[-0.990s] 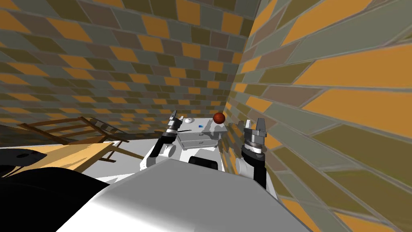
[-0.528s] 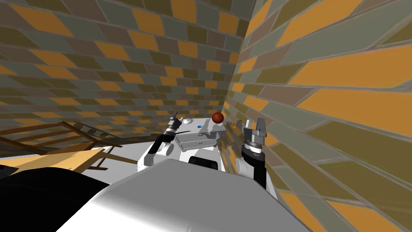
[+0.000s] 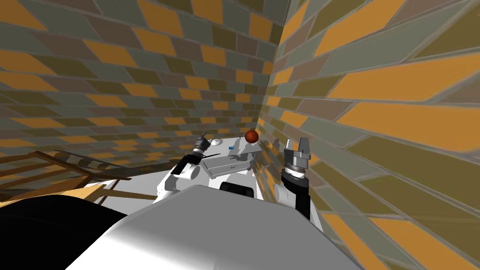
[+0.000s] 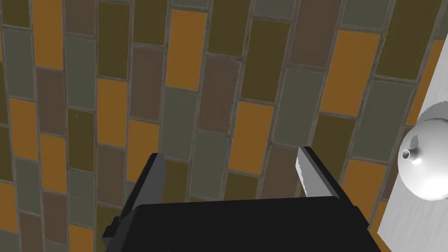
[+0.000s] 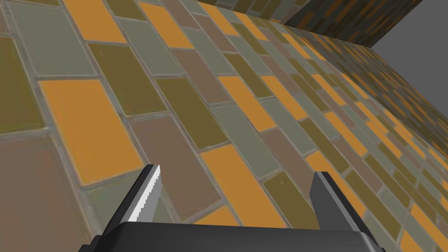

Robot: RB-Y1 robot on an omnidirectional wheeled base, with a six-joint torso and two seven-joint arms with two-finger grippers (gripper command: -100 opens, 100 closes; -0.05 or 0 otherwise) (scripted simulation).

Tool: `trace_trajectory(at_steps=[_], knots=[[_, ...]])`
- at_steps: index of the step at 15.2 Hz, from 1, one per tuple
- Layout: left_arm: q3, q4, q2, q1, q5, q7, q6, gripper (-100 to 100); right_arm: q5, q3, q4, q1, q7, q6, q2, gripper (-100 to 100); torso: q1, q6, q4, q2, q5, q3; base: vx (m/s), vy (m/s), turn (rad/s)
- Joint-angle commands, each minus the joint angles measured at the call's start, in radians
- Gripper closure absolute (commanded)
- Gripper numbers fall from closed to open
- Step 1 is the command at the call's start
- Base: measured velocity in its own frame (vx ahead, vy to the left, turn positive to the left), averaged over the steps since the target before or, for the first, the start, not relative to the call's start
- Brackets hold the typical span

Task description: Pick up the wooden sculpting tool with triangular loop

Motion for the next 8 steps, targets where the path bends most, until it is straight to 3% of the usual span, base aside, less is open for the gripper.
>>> trace_trajectory(at_steps=[1, 8], knots=[[0.01, 0.001, 0.003, -0.003, 0.011, 0.009, 0.05, -100, 0.0, 0.0, 0.0, 0.0, 0.0, 0.0, 0.0, 0, 0.0, 0.0, 0.0, 0.0, 0.0, 0.0, 0.011, 0.057, -0.155], [0.054, 0.03, 0.031, -0.017, 0.064, 0.05, 0.187, -100, 0.0, 0.0, 0.0, 0.0, 0.0, 0.0, 0.0, 0, 0.0, -0.001, 0.0, 0.0, 0.0, 0.0, 0.005, 0.046, -0.111]])
